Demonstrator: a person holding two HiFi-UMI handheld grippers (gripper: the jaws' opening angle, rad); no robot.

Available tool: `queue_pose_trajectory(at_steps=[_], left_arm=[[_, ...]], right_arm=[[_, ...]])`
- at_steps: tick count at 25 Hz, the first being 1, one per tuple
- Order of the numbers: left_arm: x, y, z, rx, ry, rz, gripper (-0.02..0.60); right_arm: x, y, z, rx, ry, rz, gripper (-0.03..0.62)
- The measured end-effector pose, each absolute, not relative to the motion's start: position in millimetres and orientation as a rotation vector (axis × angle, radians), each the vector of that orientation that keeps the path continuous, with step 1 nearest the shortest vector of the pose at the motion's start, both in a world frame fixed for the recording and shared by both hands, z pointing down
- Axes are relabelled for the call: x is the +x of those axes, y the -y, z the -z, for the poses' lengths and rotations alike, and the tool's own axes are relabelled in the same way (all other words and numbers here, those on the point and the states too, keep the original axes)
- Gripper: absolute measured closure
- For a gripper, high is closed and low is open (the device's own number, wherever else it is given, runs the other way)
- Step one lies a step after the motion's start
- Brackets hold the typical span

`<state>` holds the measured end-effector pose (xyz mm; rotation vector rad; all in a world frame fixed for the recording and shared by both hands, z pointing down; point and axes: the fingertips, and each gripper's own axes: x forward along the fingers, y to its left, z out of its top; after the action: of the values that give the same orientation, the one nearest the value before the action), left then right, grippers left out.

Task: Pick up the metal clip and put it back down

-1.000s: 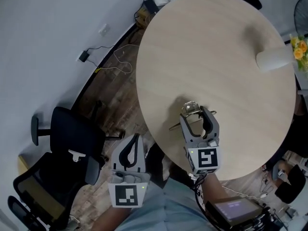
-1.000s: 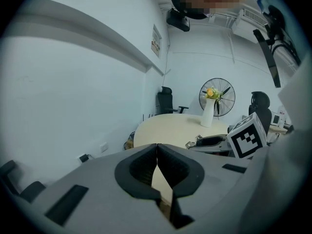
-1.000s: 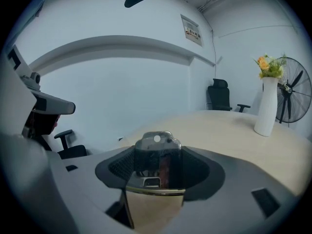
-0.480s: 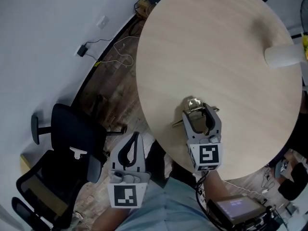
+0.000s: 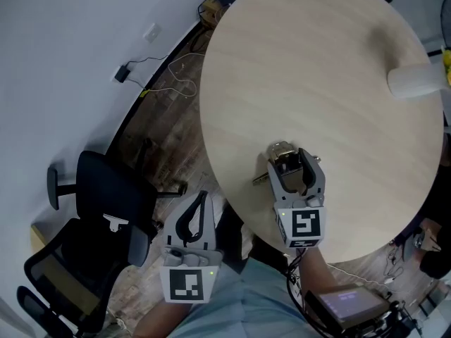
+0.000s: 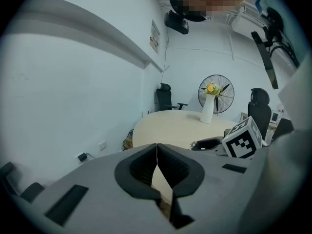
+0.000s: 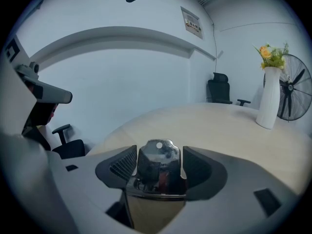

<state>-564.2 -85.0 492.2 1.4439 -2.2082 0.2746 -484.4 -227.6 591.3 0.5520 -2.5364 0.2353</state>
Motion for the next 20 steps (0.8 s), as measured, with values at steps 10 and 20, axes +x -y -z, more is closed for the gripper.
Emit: queue_pose_trajectory(at_steps=[10, 20], left_arm=[[-504, 103, -426, 1.668, 2.238, -0.221, 0.561], [-333, 113, -311, 2.010, 2.241, -0.126, 0.561]], right_arm=[[-422, 224, -490, 0.741, 2.661, -0.186, 0.329], [-234, 185, -354, 0.988, 2.799, -0.074, 0.330]])
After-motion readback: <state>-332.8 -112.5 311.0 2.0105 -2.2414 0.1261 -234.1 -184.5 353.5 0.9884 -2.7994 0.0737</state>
